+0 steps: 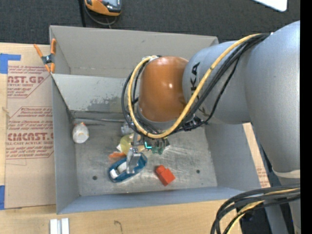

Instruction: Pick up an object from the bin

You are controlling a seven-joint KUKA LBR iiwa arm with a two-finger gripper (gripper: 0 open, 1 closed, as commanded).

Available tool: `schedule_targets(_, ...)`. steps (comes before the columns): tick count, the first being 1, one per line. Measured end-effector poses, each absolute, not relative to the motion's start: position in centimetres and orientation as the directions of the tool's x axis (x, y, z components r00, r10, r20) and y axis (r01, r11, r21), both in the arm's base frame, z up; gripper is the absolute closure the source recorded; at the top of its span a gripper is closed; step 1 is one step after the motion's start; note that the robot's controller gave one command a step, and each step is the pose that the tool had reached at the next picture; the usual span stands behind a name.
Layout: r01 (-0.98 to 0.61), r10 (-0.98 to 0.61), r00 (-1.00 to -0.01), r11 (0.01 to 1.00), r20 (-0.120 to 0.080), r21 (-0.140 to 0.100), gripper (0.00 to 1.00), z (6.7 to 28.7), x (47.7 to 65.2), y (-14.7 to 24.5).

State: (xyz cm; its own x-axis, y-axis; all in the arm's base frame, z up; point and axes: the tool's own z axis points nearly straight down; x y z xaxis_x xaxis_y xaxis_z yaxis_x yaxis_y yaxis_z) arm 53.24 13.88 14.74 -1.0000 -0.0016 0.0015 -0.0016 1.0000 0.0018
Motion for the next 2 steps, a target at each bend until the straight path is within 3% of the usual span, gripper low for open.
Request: schedule_targets(2,-0.048,-0.048,-0.999,0.999,-0.004,0.003,0.0,14.6,53.5,12.8)
